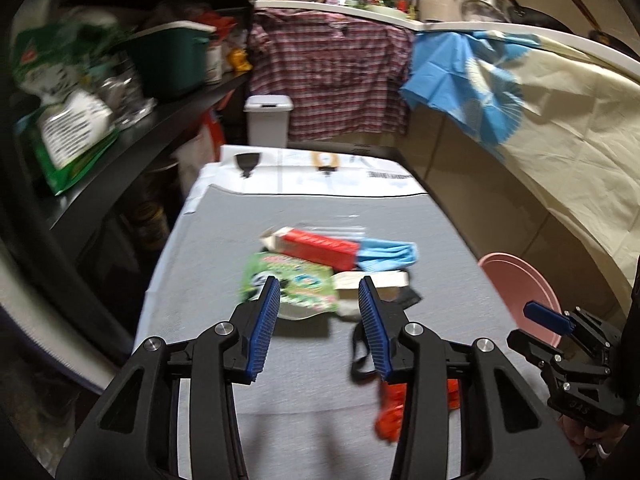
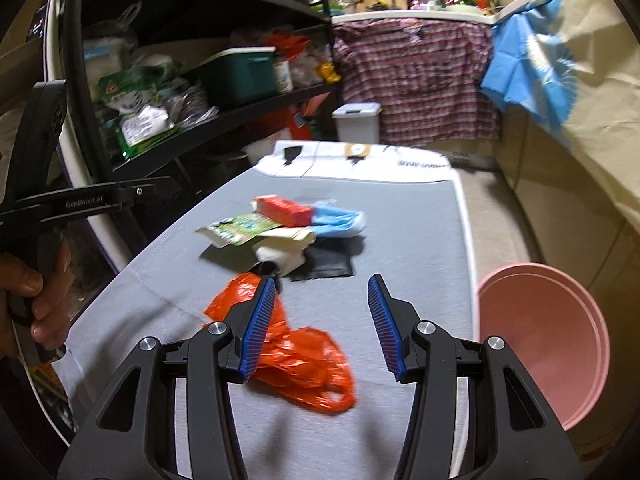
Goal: Collect trash
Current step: 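Move both open tools back toward the red plastic bag on the table, then grasp the red plastic bag with the right tool while the left tool grasps the black strap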
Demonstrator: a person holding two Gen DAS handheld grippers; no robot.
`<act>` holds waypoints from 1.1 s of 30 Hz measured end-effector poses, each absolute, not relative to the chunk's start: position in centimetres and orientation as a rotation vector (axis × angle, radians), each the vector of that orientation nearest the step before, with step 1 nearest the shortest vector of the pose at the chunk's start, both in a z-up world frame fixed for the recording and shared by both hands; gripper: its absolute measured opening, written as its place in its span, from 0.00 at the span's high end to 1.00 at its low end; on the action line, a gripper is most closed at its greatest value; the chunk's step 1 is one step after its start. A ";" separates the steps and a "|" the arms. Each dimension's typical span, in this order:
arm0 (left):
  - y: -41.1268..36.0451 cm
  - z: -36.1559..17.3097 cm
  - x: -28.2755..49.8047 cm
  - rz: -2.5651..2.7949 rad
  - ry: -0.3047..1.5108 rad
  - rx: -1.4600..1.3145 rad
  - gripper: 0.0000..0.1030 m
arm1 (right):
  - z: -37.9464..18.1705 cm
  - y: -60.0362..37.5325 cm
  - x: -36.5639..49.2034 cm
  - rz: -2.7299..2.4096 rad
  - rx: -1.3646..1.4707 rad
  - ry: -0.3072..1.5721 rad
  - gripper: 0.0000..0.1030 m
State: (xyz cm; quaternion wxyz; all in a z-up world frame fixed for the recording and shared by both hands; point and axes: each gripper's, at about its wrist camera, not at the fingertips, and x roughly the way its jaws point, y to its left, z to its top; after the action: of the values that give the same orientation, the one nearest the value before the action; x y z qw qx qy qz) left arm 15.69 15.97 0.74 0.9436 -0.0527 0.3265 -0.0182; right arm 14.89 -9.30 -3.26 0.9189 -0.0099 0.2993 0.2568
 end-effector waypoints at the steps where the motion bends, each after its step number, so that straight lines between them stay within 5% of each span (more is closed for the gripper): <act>1: 16.5 0.6 15.5 -0.029 0.668 -0.114 0.60 | -3.5 -8.8 14.9 0.540 -0.025 0.622 0.52; 17: 16.1 -3.1 17.6 -0.056 0.764 -0.123 0.62 | -6.9 -4.2 15.1 0.638 -0.156 0.717 0.48; 25: 13.5 -5.0 18.5 -0.149 0.827 -0.105 0.62 | -6.6 -4.4 15.0 0.624 -0.229 0.716 0.63; 33: 11.7 -6.6 19.6 -0.190 0.896 -0.111 0.62 | -5.4 -7.5 16.1 0.530 -0.170 0.710 0.64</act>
State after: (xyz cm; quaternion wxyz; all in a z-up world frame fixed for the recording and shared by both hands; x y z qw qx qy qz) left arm 19.63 11.71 -6.60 0.8953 -0.0537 0.4325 -0.0919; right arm 16.14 -7.48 -5.37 0.9000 -0.0819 0.3429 0.2561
